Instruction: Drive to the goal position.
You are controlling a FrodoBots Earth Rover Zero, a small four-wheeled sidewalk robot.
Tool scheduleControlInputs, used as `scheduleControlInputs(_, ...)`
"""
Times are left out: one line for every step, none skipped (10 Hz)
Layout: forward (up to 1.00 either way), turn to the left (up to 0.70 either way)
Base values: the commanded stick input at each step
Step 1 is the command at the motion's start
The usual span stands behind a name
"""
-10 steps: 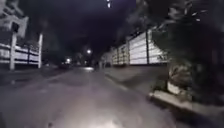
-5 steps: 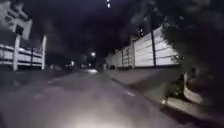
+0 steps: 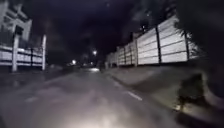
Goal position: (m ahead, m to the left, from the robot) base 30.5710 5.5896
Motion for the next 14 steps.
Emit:
scheduleControlInputs(0.7,0.0)
scheduleControlInputs(0.7,0.0)
scheduleControlInputs(0.7,0.0)
scheduleControlInputs(0.7,0.0)
scheduleControlInputs(0.7,0.0)
scheduleControlInputs(0.7,0.0)
scheduleControlInputs(0.7,0.0)
scheduleControlInputs(0.7,0.0)
scheduleControlInputs(0.7,0.0)
scheduleControlInputs(0.7,0.0)
scheduleControlInputs(0.7,0.0)
scheduleControlInputs(0.7,0.0)
scheduleControlInputs(0.7,0.0)
scheduleControlInputs(0.7,0.0)
